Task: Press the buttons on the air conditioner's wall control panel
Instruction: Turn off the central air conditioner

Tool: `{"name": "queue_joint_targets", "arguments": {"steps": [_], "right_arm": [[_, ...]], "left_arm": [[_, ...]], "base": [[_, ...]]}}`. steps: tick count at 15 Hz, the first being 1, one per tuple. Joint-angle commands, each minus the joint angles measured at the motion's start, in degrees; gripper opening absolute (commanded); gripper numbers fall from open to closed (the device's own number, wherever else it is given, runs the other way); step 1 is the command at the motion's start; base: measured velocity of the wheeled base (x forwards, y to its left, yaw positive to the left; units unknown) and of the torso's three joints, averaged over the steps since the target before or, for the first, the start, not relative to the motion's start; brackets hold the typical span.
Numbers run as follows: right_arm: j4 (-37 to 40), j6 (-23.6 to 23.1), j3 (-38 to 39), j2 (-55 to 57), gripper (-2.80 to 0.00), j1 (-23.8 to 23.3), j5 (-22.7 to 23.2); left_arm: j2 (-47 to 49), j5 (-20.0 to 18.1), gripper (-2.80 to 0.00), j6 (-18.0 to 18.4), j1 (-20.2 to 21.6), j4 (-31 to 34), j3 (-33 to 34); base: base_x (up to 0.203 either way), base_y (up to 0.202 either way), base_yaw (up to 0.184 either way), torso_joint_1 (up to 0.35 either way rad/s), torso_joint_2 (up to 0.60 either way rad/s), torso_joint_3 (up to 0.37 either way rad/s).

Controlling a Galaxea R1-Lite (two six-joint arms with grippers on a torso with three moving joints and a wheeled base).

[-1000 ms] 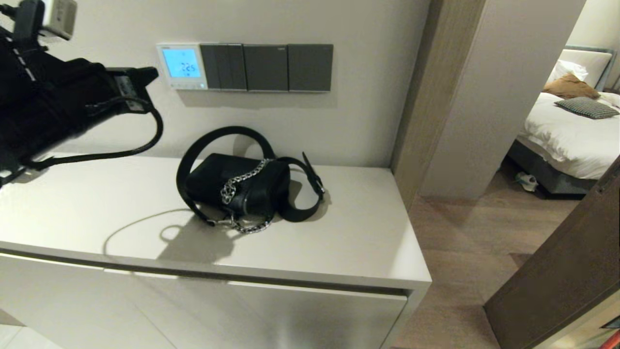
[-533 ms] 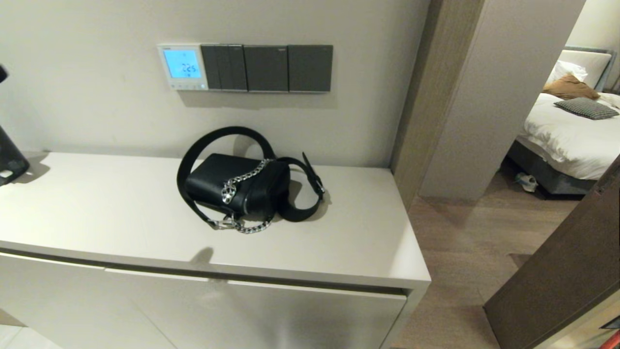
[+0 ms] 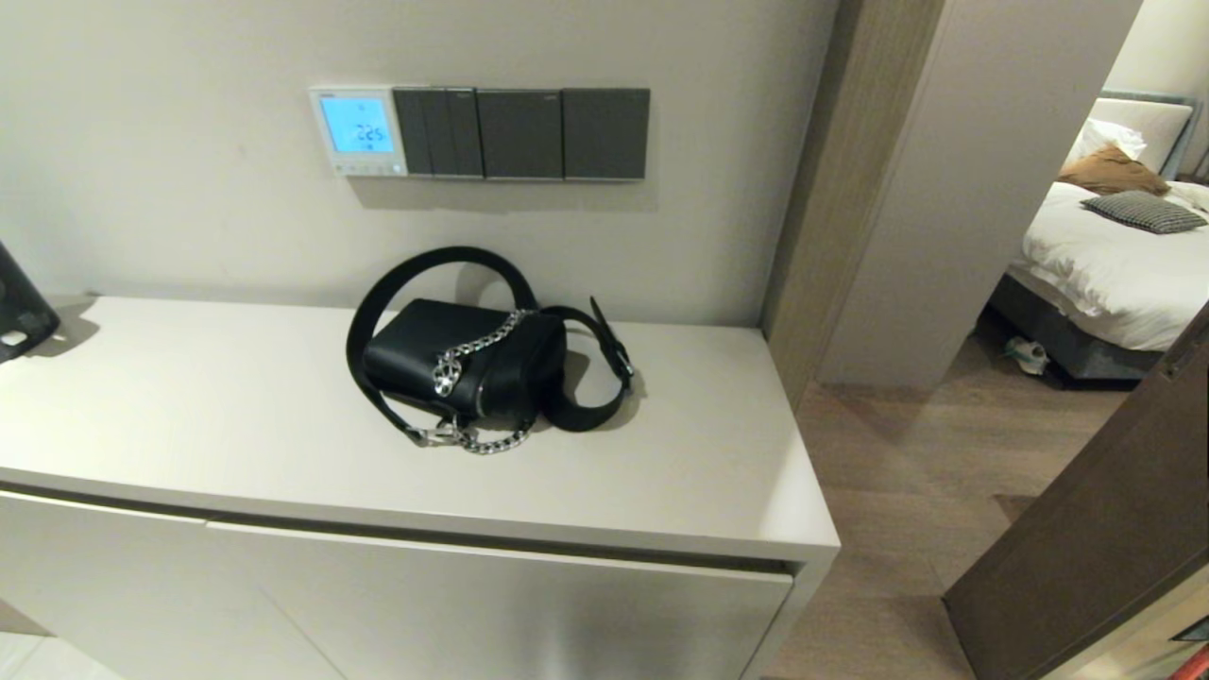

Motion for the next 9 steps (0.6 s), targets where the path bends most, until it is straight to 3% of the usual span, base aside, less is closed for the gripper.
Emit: {"name": "queue_joint_targets", "arguments": {"steps": [1,4,9], "right_arm": [[0.02,0.01,0.09,0.07,-2.80,-0.01,0.00],[0.02,0.01,0.09,0.07,-2.80,-0.03,0.01],[0.02,0.01,0.09,0.07,-2.80,0.02,0.00]], "left_arm": [[-3.87,-3.15,-2.80,-0.10,5.11,0.00,3.62],[-5.35,-4.65,-2.80,-0.25,5.40,-1.71,11.42],[-4.58,-6.97,-2.80,-0.10,5.10,-13.69,25.46]], "base": [[0.000,0.000,0.000,0.000,0.00,0.000],[0.000,0.000,0.000,0.000,0.00,0.000],[0.000,0.000,0.000,0.000,0.00,0.000]]}}
